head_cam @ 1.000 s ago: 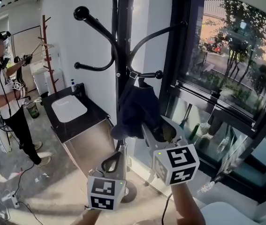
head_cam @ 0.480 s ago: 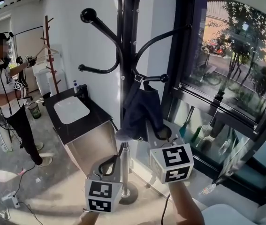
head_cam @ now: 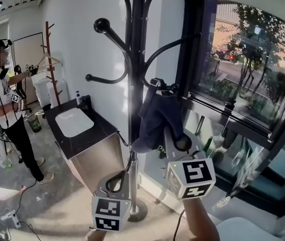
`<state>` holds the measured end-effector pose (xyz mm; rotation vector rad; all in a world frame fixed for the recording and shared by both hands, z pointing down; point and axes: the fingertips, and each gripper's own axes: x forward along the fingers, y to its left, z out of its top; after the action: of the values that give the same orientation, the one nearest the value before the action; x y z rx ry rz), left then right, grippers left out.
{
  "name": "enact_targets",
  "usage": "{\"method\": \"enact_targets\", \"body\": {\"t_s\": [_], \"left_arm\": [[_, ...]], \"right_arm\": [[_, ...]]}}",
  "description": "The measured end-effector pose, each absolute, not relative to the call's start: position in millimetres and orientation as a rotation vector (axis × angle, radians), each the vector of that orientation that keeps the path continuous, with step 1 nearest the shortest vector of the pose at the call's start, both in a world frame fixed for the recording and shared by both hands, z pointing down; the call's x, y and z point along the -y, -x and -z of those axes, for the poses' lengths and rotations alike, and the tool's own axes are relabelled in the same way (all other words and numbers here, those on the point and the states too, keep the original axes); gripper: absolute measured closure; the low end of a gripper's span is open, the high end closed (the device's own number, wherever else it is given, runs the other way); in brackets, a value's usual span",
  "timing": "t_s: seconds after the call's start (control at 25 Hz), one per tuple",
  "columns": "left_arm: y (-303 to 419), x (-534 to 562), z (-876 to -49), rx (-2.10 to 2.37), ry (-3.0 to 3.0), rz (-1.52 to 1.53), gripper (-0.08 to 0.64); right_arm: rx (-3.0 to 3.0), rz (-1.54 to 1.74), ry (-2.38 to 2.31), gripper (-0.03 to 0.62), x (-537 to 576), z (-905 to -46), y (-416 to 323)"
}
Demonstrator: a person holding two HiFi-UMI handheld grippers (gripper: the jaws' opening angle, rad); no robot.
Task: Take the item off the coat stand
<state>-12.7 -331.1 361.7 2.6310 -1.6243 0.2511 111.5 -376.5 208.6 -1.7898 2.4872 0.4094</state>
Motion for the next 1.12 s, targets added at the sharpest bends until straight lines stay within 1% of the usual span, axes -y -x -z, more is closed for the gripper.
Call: {"method": "enact_targets", "body": {"t_s": [0.52,0.84,1.12], "left_arm": [[10.6,323.3,-361.8,1.567,-2.667,-0.234,0.557],[1.0,312.1,-360.6,1.509,-2.700,-0.224,0.557],[-3.1,299.4,-360.9,1.470,-2.729,-0.212,0.557]], "right_arm": [[-2.334,-0.431,1.904,0.581,349.1,-198.6,-148.4],[-2.286,-0.348,1.987,0.581,319.3,-222.5,-165.1],[-2.301,-0.313,2.027,0.581,295.1,-253.4,-155.3]]}}
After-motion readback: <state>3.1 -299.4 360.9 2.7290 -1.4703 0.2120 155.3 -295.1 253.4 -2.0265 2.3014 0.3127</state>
